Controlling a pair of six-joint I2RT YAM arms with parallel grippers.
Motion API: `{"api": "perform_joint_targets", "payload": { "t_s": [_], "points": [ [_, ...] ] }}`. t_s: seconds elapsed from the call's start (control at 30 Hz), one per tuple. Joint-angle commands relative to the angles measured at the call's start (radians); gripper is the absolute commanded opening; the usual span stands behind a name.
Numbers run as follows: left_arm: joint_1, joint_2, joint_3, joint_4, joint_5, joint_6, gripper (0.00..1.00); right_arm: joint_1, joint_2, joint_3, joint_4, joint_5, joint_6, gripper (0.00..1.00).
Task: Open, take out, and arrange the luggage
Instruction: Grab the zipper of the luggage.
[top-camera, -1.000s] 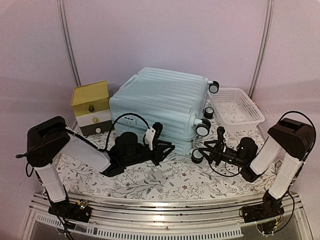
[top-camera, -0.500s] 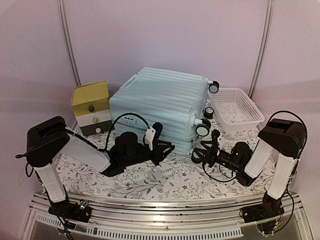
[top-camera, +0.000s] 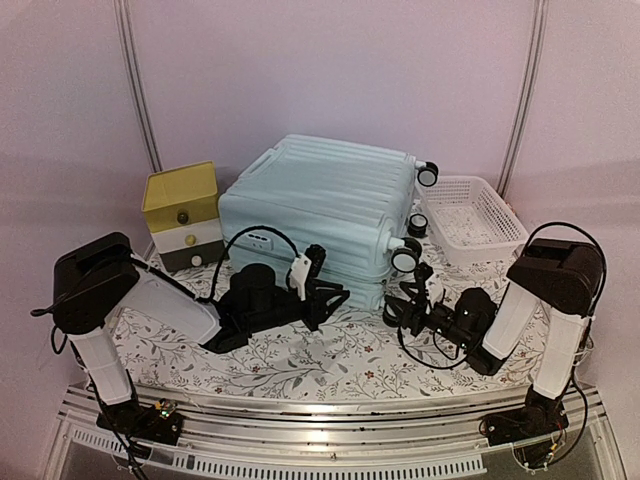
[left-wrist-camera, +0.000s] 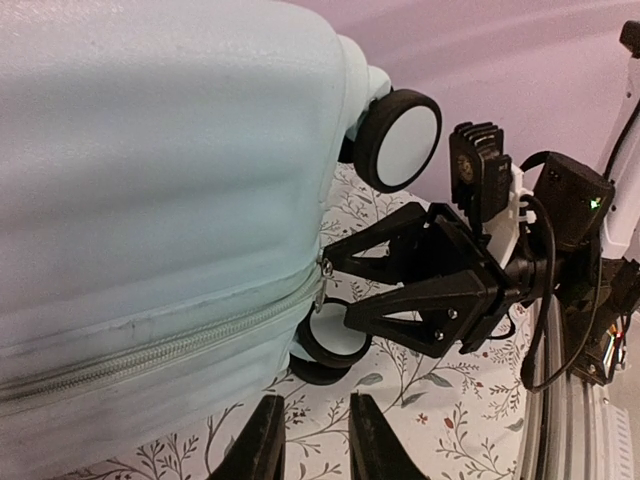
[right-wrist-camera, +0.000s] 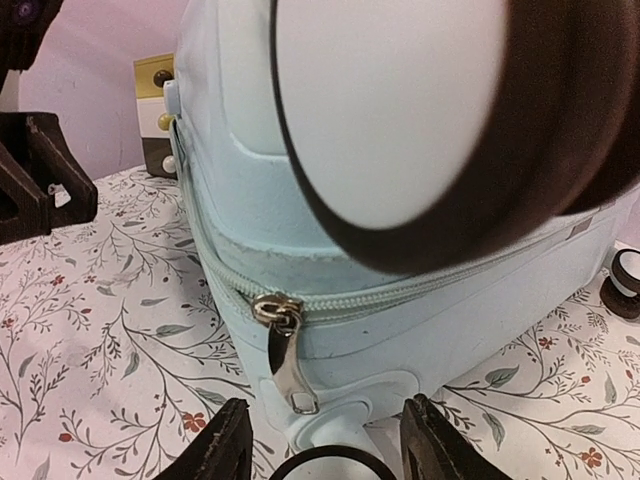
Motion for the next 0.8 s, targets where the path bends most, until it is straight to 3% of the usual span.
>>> {"api": "perform_joint_targets", "payload": {
  "t_s": [0.0,0.77],
  "points": [
    [-0.001,-0.004,0.006,-0.012,-0.009,0.014,0.25,0.01,0.036,0.021,0.094,0.052,-0.035,0.53],
    [-0.001,-0.006,0.004,-0.014,-0.013,0.025,0.25,0.073,0.083,0.118,0.019,0.143,-0.092,0.5]
  ]
}}
